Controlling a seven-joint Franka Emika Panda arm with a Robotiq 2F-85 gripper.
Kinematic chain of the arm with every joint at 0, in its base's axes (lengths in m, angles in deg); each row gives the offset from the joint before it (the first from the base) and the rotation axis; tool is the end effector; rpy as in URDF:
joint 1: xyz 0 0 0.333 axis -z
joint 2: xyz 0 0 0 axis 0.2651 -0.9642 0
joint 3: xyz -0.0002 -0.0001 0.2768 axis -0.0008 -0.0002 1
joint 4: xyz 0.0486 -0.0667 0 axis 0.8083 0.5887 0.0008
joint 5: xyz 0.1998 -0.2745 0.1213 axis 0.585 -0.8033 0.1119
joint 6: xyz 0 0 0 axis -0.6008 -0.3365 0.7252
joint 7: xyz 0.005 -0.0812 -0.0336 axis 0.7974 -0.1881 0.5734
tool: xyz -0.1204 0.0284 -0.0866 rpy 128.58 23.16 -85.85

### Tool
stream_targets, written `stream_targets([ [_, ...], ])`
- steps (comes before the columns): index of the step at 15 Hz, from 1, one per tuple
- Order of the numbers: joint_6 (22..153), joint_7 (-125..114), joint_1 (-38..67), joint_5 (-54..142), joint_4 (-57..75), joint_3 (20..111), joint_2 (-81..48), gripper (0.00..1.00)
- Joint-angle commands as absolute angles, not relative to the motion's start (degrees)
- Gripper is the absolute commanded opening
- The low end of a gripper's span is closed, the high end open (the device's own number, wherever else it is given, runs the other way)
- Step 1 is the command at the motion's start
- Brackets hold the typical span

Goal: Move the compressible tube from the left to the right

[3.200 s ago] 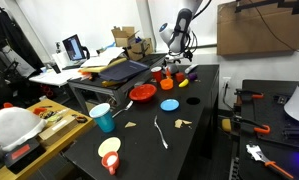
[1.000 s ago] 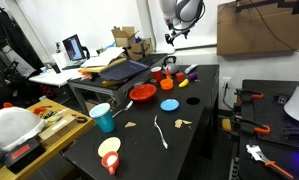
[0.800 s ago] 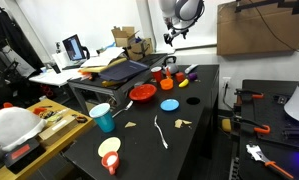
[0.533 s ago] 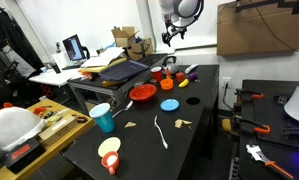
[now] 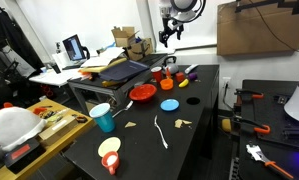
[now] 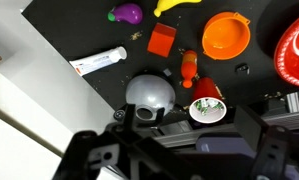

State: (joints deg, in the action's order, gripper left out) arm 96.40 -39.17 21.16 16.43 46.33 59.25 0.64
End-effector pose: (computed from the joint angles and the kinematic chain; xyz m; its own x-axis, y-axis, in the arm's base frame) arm 0.5046 -0.1533 0.3298 0.8124 -0.4528 0.3674 -0.5464 -0.8112 0.2084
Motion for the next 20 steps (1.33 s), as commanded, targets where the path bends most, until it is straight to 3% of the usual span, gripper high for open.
stream_targets([
  [1, 93.72, -31.60, 21.19, 21.65, 48.06, 61.32, 3.61, 1.00],
  [15, 83.77, -19.48, 19.31, 27.96, 46.12, 66.28, 3.81, 1.00],
  [20, 74.26, -14.09, 17.96, 31.60, 42.89, 67.43, 4.54, 1.00],
])
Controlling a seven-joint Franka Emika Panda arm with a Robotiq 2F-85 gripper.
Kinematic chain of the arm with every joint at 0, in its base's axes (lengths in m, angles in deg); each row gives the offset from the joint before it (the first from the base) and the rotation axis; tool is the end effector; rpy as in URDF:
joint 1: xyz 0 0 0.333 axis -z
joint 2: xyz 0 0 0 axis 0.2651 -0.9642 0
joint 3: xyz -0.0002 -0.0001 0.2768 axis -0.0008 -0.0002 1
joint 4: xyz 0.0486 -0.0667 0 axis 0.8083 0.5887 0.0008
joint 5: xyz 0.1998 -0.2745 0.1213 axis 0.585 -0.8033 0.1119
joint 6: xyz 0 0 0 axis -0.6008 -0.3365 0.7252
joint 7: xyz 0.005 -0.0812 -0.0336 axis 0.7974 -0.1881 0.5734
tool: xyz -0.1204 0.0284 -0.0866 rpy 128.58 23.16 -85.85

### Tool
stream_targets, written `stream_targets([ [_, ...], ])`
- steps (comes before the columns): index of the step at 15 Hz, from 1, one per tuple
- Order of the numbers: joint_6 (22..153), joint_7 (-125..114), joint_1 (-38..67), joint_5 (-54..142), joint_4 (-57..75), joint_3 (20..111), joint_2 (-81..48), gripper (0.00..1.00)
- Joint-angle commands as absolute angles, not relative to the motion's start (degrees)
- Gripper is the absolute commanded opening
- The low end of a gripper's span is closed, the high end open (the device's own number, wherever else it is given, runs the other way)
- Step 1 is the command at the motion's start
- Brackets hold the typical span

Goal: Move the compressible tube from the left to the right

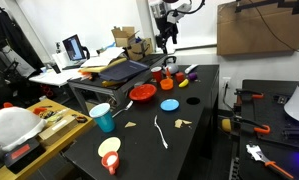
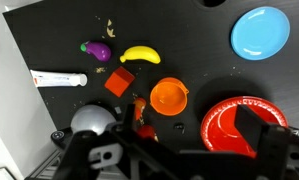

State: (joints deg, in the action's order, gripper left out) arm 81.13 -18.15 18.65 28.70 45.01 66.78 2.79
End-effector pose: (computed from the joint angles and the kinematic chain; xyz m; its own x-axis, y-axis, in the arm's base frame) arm 0.4933 -0.0703 0.3307 0.9764 -0.1963 0.0905 -0.2125 -0.9484 0.2353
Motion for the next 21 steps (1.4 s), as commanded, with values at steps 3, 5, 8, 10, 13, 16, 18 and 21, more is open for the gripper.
stream_targets([
  [3, 65.95, -11.77, 17.46, 34.89, 39.24, 67.79, 4.58, 1.00],
  [5, 60.55, -10.64, 17.30, 37.00, 36.49, 67.75, 4.37, 1.00],
  [8, 54.95, -9.65, 17.22, 40.46, 32.88, 67.55, 3.70, 1.00],
  [10, 52.28, -8.67, 17.26, 43.54, 30.71, 67.39, 3.09, 1.00],
  [13, 49.46, -7.37, 17.28, 48.60, 28.16, 67.24, 2.19, 1.00],
  [16, 47.76, -6.92, 17.14, 52.36, 26.45, 67.41, 1.17, 1.00],
  [18, 47.52, -7.27, 16.94, 53.67, 25.98, 67.66, 0.92, 1.00],
  [21, 47.82, -7.44, 16.65, 54.75, 25.87, 67.94, 0.95, 1.00],
])
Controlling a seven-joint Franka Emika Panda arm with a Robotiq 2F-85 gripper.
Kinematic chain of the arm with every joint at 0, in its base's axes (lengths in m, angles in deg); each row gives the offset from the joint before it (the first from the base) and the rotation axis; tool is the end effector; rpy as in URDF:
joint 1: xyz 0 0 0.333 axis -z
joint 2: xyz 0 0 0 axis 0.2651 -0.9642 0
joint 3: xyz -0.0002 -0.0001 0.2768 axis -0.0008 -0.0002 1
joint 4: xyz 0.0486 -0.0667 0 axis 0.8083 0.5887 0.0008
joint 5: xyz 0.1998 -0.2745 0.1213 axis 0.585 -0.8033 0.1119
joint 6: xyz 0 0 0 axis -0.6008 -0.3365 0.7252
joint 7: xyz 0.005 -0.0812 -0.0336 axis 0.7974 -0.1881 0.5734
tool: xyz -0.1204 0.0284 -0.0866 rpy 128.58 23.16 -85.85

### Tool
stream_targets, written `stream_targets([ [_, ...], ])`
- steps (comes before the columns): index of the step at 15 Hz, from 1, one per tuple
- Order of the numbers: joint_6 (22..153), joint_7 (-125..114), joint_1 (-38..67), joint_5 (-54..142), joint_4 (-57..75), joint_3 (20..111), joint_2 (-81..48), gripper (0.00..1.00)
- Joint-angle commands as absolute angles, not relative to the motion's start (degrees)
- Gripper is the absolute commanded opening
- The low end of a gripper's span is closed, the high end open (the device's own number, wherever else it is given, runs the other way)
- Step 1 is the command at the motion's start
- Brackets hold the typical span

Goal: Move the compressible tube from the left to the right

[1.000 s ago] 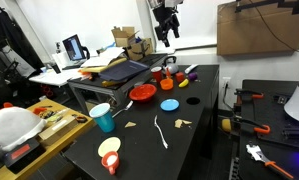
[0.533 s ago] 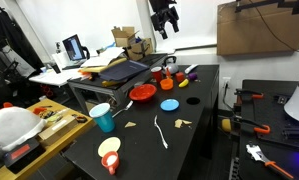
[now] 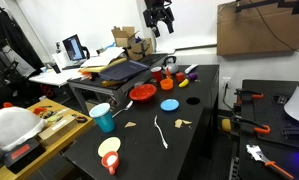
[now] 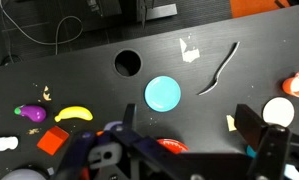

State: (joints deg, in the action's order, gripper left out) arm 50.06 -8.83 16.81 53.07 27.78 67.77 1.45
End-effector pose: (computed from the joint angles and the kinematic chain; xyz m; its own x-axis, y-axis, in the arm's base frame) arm 0.4862 -0.0103 0.4042 0.9517 -0.1988 -0.2340 -0.2205 -0.9729 -0.0702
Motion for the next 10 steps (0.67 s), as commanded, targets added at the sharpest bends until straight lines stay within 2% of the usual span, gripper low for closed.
stream_targets([
  [1, 47.88, -7.42, 16.54, 54.91, 25.84, 67.99, 0.99, 1.00],
  [10, 49.55, -7.96, 15.95, 54.51, 26.49, 68.90, 1.87, 1.00],
])
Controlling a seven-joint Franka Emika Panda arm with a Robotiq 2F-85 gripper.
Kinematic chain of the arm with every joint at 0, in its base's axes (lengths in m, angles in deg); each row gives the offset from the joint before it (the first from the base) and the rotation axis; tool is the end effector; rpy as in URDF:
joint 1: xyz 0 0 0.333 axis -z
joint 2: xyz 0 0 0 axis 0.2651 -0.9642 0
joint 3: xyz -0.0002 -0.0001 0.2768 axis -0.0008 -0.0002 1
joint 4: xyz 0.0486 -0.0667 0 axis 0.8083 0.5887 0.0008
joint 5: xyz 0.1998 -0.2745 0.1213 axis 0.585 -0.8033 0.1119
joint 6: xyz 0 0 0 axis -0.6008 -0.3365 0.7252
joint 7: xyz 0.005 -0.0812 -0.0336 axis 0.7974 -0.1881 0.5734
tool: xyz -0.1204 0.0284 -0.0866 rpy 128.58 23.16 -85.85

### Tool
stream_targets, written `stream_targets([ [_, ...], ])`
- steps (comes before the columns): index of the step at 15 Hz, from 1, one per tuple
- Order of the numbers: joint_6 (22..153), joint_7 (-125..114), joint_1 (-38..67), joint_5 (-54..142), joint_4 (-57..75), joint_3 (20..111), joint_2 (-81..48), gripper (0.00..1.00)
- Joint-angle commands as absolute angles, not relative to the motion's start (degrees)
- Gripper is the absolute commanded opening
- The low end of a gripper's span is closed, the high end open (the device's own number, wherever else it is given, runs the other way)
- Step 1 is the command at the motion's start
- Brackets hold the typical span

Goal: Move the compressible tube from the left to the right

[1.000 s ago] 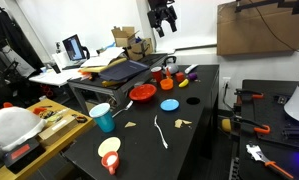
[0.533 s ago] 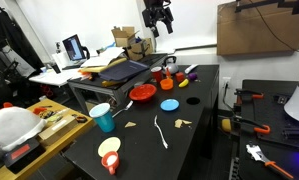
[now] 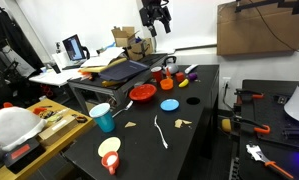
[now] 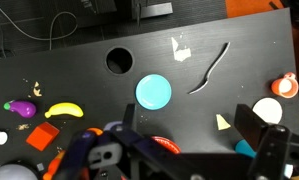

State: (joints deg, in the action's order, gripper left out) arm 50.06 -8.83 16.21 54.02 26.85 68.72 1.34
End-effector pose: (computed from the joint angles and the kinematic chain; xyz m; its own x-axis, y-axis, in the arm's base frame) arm 0.4899 0.0051 0.4102 0.9591 -0.1749 -0.2225 -0.1983 -0.9762 -0.0876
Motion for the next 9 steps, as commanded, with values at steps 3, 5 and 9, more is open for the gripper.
stream_targets([
  [3, 50.29, -8.87, 15.97, 53.87, 26.75, 68.81, 1.31, 1.00],
  [5, 50.58, -8.89, 15.81, 53.80, 26.80, 68.85, 1.31, 1.00],
  [9, 50.68, -8.89, 15.74, 53.78, 26.80, 68.87, 1.31, 1.00],
])
